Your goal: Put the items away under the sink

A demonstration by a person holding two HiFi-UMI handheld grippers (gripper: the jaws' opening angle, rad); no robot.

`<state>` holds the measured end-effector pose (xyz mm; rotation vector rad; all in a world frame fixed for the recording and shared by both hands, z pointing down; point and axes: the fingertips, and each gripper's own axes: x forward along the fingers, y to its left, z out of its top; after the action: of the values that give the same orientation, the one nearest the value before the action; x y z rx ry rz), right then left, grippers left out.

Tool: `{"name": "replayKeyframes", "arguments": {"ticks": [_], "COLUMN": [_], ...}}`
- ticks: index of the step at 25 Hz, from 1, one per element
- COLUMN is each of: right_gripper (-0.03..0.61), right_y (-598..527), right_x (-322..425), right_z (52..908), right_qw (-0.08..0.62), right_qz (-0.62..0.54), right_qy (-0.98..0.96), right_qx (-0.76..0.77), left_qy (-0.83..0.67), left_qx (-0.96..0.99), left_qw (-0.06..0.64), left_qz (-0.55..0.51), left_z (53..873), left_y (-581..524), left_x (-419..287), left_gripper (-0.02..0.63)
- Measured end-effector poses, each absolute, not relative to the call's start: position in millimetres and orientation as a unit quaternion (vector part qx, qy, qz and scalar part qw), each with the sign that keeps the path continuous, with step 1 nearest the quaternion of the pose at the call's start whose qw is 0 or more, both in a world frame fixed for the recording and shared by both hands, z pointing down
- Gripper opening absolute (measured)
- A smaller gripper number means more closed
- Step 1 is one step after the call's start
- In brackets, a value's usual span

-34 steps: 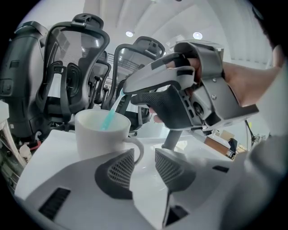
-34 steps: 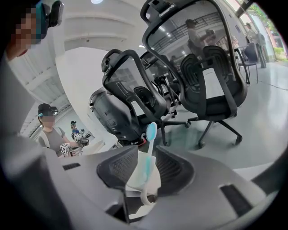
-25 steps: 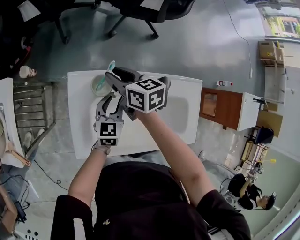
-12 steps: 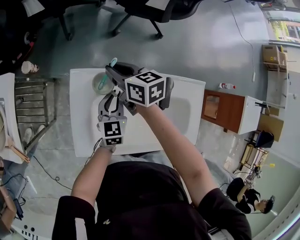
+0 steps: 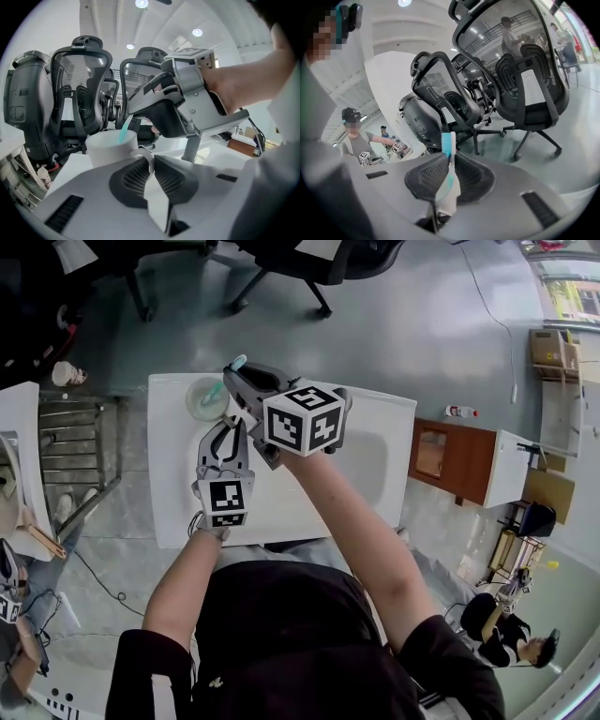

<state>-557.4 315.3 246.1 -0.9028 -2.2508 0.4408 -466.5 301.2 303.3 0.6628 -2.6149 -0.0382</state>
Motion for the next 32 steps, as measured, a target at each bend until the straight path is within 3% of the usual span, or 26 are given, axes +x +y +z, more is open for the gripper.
{"name": "replayKeyframes", "arguments": {"ticks": [18,32], "right_gripper": [0.052,0.051], "right_y": [302,270], "right_x": [-545,-514], "right_z": [182,100], "right_qw": [0.264,0.161], "right_qz": [0.221,0.272], "right_qy": [-0.885,-0.911], "right_qx": [-0.313,-0.264], "left_qy": [-0.935,-0.914], "left_qx": [0.296,0.356], "left_qw": [0.193,0.177], "left_qz": [0.038,0.075], "left_z": [273,246], "left_y": [313,323], "left_x": [-443,-402], "left_gripper": [0.043,0.043]}}
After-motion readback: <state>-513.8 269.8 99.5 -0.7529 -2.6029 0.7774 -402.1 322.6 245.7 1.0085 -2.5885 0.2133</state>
